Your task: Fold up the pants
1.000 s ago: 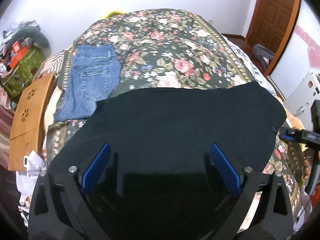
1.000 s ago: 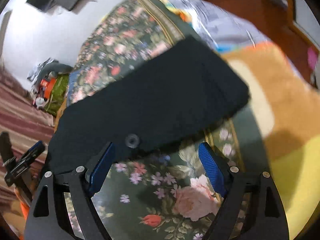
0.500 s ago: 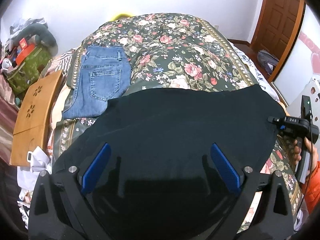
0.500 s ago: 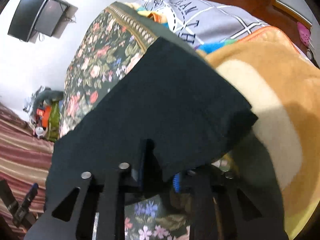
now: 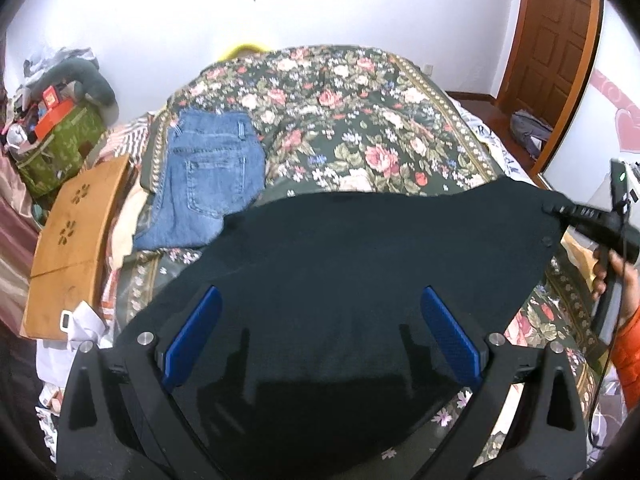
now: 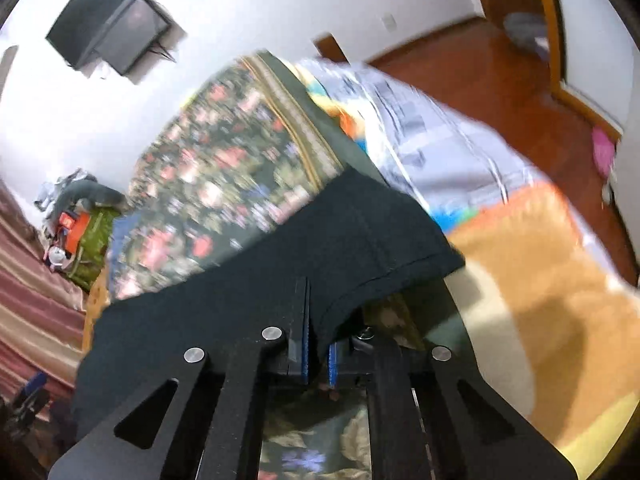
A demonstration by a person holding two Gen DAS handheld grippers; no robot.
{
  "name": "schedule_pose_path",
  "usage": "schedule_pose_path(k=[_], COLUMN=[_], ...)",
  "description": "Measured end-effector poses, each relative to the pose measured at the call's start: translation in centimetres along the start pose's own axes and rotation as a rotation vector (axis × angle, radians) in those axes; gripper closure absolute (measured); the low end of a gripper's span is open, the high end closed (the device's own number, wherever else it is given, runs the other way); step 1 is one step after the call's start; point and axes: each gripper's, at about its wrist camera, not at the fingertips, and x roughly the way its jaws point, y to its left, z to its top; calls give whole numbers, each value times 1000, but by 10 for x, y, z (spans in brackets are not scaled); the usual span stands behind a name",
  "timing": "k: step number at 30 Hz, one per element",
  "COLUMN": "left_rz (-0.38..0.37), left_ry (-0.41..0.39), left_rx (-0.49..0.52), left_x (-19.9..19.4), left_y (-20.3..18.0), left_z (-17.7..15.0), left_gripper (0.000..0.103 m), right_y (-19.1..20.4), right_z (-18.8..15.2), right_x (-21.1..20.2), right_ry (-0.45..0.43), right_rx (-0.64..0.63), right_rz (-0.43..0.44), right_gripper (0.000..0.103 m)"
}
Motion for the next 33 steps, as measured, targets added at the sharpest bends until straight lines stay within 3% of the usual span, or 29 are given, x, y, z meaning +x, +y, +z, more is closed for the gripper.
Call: schedule_pose_path(k=[9,14,18,22,26,29,31,33], left_rz=[-12,-2,14,25,40,45,47,49], left_ry=[-84,-119,-130,-124,-102,-87,-81,-77], left_rx=[-38,-70,-105,-151,-179,-197,-205,-212], left_x=[-37,-56,-67,-74,-73,-71,-70,-67], left_y=[19,38,57,79,94,102,105,106], left_z=[-2,-10,-19,-32,-43,-49,-51,-50], left_gripper=[2,2,2,2,2,2,2,2], right_y=[126,209,263,299,306,300,296,297], right_z=[39,33,4,-52,-127,-165,-174,-168], right_x=[-76,-92,-70,-25,14,33,31,26], right_ry=[-194,-201,-121,50,247,366,345,361], right_rx=[-312,-434,-514,-616,-761,-849,-896,-894], right_rz=[138,292,385,410,374,330,301,307], right_gripper=[98,98,98,98,98,92,91,78])
